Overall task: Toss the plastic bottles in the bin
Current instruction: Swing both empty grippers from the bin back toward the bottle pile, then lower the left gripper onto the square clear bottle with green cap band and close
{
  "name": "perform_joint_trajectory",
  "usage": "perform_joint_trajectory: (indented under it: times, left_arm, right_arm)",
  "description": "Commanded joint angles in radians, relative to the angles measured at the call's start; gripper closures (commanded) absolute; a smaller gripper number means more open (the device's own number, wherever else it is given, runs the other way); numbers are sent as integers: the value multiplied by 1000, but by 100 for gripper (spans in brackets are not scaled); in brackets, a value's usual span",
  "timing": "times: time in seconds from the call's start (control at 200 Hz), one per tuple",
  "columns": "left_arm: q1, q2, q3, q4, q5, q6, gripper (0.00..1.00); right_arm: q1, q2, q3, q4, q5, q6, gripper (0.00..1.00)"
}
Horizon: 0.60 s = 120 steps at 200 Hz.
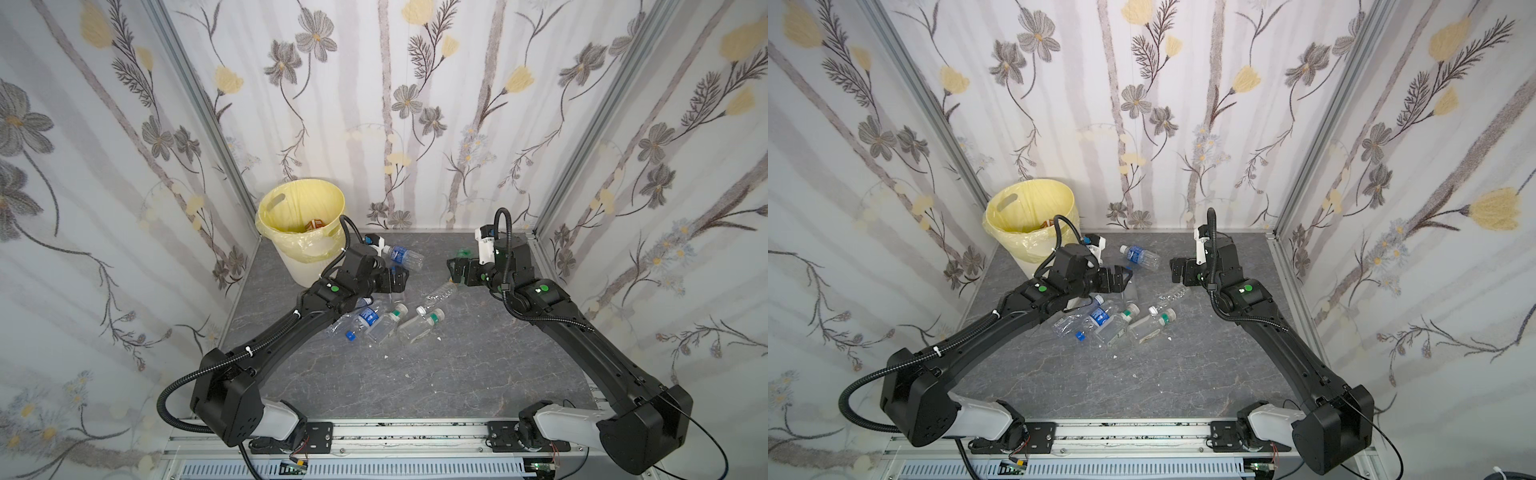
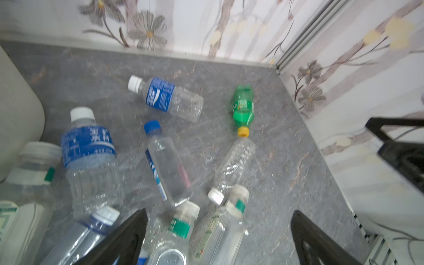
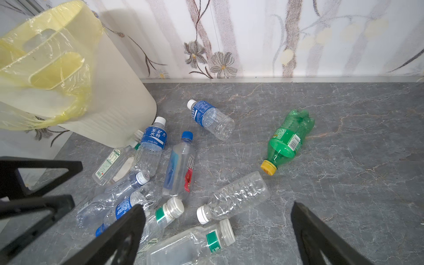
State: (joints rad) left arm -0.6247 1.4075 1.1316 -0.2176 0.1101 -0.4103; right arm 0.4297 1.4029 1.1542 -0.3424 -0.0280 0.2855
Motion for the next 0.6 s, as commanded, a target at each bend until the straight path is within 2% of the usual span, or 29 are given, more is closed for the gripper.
perform_joint_trajectory:
  times: [0.0,0.125,0.23,0.38,0.595]
  left_arm:
    - [-10,-36,-85,15,-33,-5,0]
    - [-30,-62,-175,17,-50,-21,0]
    - [-47,-67,-226,17,-57,-30,0]
    - [-87,-54,-280,17,-92,-24,0]
    - [-135,-25,-341,17,-137,-31,3]
  right_arm:
    - [2,-15,-35,35,-74,-14,0]
    - [19,-50,-123,83,-94,42,0]
    - [63,-68,-186,113,-91,43,0]
    - [167,-53,-205,64,47,-5,0]
    - [174,-78,-289,150,-11,45,0]
